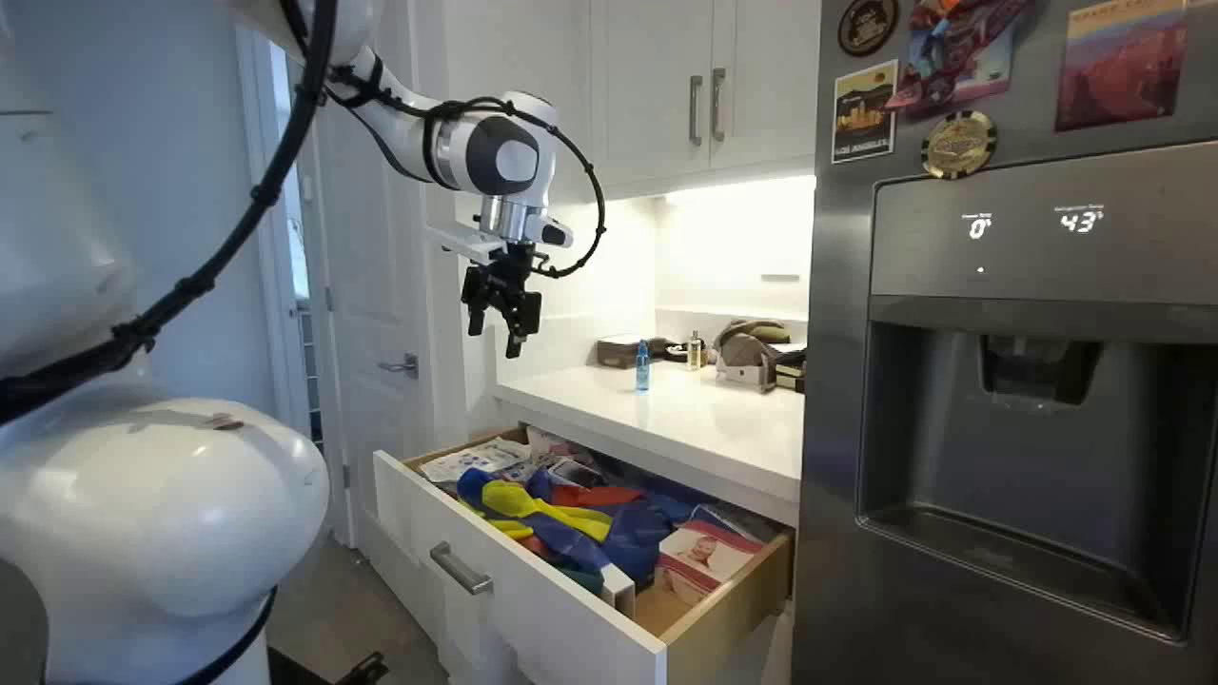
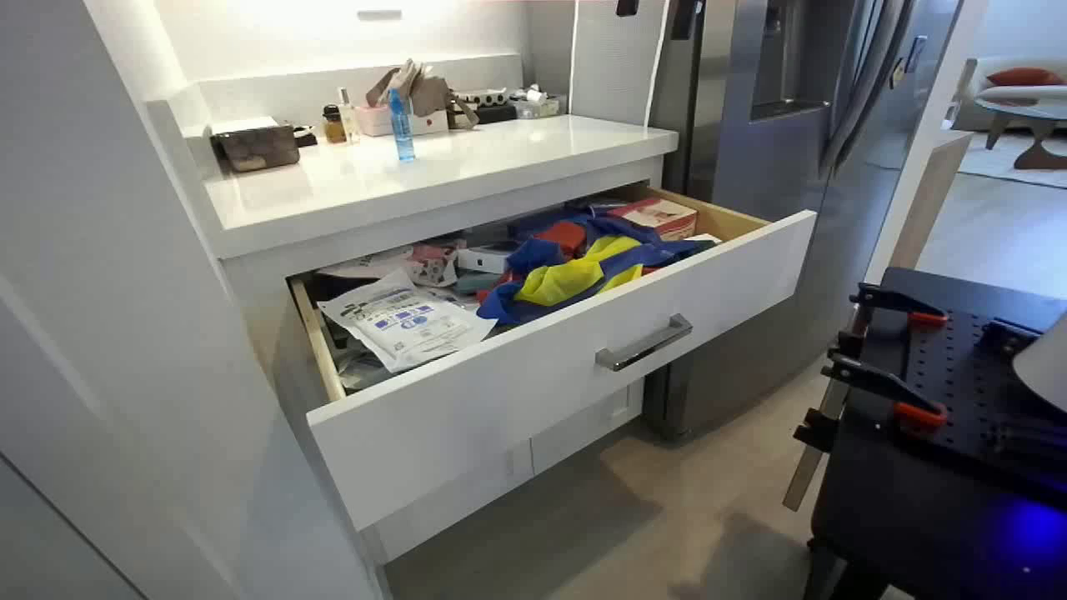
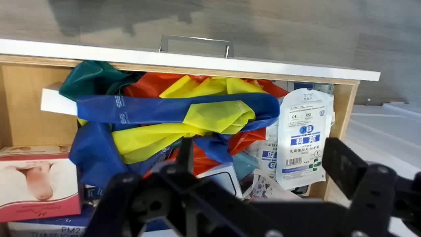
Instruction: Push the drawer closed
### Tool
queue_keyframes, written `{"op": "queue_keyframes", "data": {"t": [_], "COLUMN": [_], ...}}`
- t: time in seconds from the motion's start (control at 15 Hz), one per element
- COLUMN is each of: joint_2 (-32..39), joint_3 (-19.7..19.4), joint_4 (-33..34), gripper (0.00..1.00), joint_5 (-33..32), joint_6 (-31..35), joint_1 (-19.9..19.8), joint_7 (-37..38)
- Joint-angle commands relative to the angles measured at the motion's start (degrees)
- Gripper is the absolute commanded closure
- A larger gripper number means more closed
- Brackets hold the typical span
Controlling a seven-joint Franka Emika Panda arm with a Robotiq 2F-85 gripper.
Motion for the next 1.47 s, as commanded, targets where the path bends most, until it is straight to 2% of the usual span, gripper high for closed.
{"op": "queue_keyframes", "data": {"t": [0.0,0.27,0.53,0.67,0.93,1.27,1.33,1.4], "joint_2": [0.01,0.18,-1.36,-4.32,-13.2,-26.2,-20.73,-22.17], "joint_3": [0.61,1.09,3.19,4.91,8.46,13.24,15.03,16.8], "joint_4": [0.14,-0.6,-4.73,-8.6,-19.65,-36.71,-29.31,-31.27], "gripper": [0.0,0.0,0.0,0.0,0.0,0.0,0.0,0.0], "joint_5": [0.19,-1.02,-4.33,-5.71,-5.12,-2.38,-3.89,-3.93], "joint_6": [-0.21,0.76,1.24,2.48,10.41,24.9,24.48,27.69], "joint_1": [-0.7,-0.9,-0.83,-0.43,1.18,4.14,3.03,3.25], "joint_7": [-0.17,0.33,3.06,5.61,8.61,14.24,16.61,18.47]}}
